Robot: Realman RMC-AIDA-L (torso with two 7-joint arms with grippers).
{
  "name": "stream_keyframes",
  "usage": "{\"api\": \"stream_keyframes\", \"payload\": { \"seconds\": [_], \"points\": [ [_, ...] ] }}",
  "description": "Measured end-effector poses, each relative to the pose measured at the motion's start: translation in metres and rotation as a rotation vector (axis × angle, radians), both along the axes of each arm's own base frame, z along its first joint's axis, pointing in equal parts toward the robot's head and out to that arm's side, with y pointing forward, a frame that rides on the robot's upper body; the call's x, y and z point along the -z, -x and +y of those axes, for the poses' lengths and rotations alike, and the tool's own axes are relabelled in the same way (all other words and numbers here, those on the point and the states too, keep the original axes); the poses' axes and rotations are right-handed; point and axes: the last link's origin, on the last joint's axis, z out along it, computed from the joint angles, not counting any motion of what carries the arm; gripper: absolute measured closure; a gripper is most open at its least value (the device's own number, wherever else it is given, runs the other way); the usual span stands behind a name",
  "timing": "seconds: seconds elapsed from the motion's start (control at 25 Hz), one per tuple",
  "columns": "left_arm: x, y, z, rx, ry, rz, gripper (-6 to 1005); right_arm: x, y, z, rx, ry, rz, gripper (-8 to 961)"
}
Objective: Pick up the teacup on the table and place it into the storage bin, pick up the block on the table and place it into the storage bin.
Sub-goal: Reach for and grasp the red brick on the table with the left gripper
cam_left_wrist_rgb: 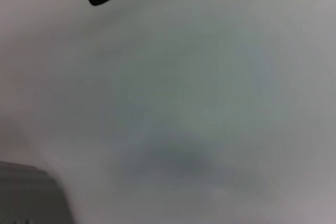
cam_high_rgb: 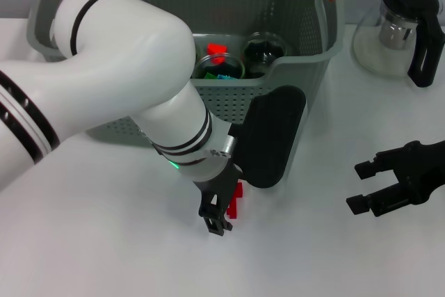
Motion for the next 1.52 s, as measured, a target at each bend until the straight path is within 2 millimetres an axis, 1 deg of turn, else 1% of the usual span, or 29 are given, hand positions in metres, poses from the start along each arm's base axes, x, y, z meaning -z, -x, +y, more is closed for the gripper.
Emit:
{"api": "stream_keyframes", "payload": {
  "seconds": [0.64, 1.52],
  "points": [
    [0.0039, 0.0026, 0.0039, -0.003, -0.005, 0.011, 95, 0.0011, 0.0004, 0.0017, -0.005, -0.009, -0.002, 30],
    [0.0046, 0.0056, -0.0022, -0.008, 0.037, 0.047, 95, 0.001, 0.0004, 0.0029, -0.009, -0.017, -0.002, 31]
  ]
}}
